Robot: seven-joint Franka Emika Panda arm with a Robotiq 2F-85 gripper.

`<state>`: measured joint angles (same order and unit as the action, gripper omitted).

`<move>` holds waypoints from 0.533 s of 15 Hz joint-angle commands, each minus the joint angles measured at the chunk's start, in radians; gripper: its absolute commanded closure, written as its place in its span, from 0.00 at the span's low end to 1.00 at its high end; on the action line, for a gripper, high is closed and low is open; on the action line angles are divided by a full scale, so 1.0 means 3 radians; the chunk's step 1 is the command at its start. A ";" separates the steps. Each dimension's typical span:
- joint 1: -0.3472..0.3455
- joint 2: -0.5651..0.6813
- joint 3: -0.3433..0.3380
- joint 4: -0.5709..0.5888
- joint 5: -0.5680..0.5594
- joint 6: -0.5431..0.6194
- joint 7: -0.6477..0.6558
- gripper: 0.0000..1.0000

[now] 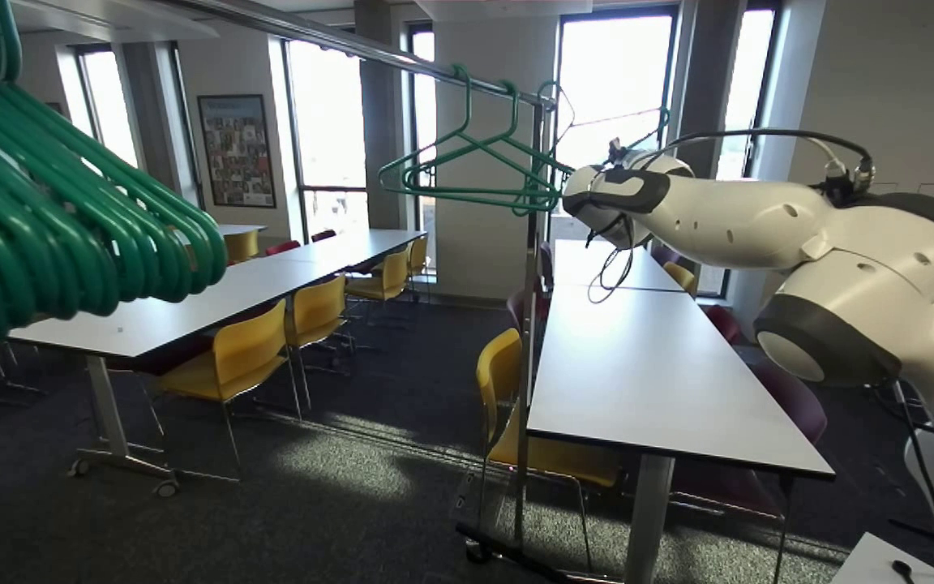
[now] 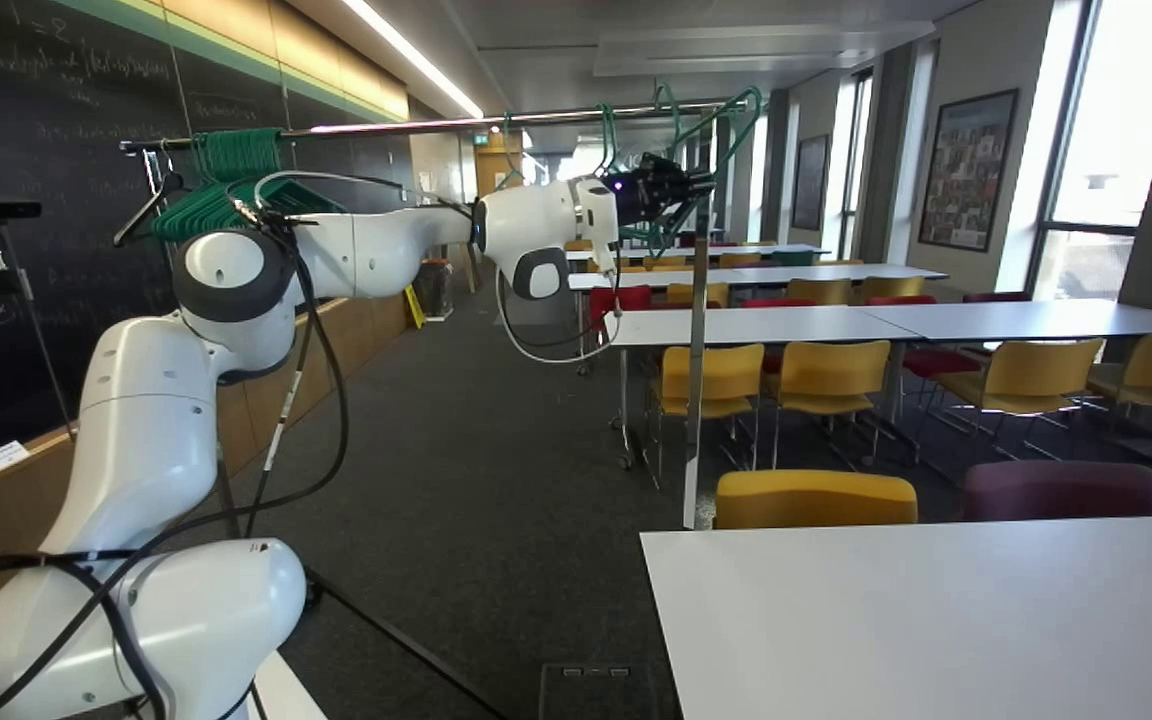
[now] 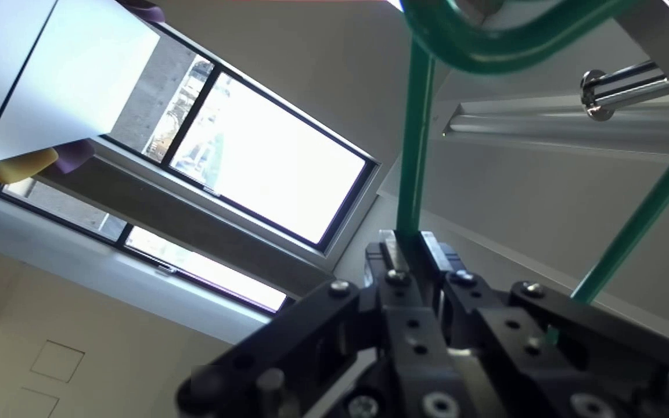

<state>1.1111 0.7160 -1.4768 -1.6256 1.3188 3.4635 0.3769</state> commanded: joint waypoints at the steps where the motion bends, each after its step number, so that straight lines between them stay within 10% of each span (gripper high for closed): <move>1: -0.0133 0.0178 -0.0057 0.0183 0.0188 0.0000 -0.0003 0.97; 8: -0.0261 0.0300 -0.0068 0.0285 0.0481 -0.0068 0.0027 0.97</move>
<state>1.0624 0.7757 -1.4773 -1.5830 1.4110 3.4620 0.3822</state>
